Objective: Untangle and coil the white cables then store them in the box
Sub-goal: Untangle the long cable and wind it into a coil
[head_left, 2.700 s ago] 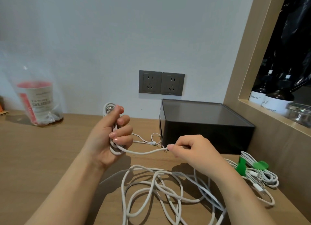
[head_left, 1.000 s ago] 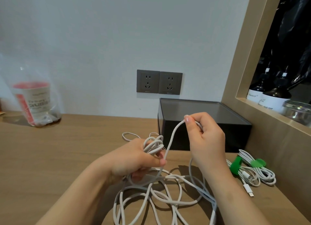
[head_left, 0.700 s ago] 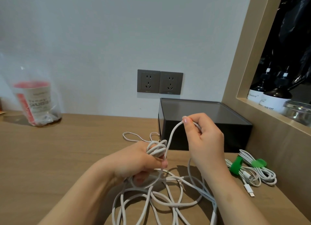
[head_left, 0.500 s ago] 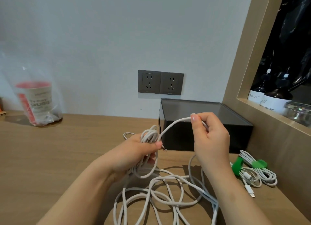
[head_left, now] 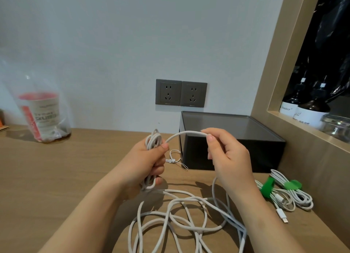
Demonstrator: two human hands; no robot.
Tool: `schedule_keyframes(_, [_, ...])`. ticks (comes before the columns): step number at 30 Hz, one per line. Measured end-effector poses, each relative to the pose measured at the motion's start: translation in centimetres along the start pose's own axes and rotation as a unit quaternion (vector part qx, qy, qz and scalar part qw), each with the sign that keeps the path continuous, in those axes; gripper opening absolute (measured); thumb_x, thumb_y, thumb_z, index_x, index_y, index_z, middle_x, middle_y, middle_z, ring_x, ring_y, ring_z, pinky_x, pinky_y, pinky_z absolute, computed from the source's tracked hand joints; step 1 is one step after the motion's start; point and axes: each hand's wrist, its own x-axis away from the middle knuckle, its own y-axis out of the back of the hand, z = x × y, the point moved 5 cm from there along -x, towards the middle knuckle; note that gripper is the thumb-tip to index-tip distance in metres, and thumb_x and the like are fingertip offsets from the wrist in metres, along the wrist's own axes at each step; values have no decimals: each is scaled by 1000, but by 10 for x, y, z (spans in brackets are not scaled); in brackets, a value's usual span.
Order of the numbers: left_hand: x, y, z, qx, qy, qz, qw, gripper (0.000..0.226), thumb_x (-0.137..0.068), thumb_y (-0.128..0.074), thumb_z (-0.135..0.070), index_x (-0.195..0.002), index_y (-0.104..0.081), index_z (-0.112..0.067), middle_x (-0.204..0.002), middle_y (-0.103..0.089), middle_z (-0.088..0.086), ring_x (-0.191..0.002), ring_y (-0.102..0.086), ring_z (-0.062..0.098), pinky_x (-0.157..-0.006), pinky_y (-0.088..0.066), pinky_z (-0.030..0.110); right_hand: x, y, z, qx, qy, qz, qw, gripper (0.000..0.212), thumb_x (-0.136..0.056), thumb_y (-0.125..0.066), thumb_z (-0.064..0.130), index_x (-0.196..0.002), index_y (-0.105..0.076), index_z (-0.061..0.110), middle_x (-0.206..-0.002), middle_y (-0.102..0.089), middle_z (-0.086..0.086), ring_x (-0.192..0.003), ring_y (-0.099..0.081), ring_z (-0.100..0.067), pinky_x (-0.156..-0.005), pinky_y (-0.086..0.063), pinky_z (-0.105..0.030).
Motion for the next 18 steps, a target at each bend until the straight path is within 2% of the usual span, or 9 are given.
schedule_keyframes(4, [2,0,-8,53,-20,-28,998,18,-95,-47,-16,-78,-44,-13,-43,-26,-7,-32,-21,5,-33,-26,15,-2,6,-8,125,-31,-18,992,8,-92,-48,35,-98,-54,33,-70,-54,14,-67,-55,-6,-53,-45,-19])
schedule_keyframes(6, [2,3,-12,93,-38,-42,994,20,-95,-46,-14,-75,-44,-12,-40,-24,-7,-30,-19,4,-32,-24,12,-2,11,-12,166,-61,-31,984,18,-90,-49,44,-91,-55,28,-67,-54,9,-65,-53,-9,-55,-47,-28])
schedule_keyframes(8, [2,6,-14,115,-49,-55,991,22,-95,-46,-14,-73,-44,-11,-38,-23,-7,-29,-20,4,-32,-23,11,-2,14,-14,175,-70,-47,981,29,-88,-47,49,-83,-57,22,-65,-54,6,-64,-53,-11,-56,-46,-31])
schedule_keyframes(12, [1,7,-11,65,-62,-61,994,25,-92,-53,-12,-70,-42,-14,-41,-27,-7,-32,-22,6,-33,-27,15,-3,13,-15,148,-62,-47,986,20,-95,-45,34,-96,-60,21,-74,-54,8,-70,-52,-7,-56,-39,-20])
schedule_keyframes(15, [0,8,-8,-39,-68,-69,995,25,-86,-63,-13,-72,-43,-16,-44,-32,-6,-37,-25,9,-39,-28,20,-2,10,-10,78,-67,-37,994,15,-96,-44,25,-107,-52,32,-74,-52,12,-70,-52,-1,-55,-39,-11])
schedule_keyframes(18, [0,9,-7,-85,-68,-77,991,30,-81,-68,-30,-72,-41,-20,-45,-32,-7,-39,-26,10,-42,-28,22,0,4,-3,39,-48,-19,998,11,-94,-48,24,-97,-52,35,-73,-55,10,-76,-53,3,-55,-43,-8])
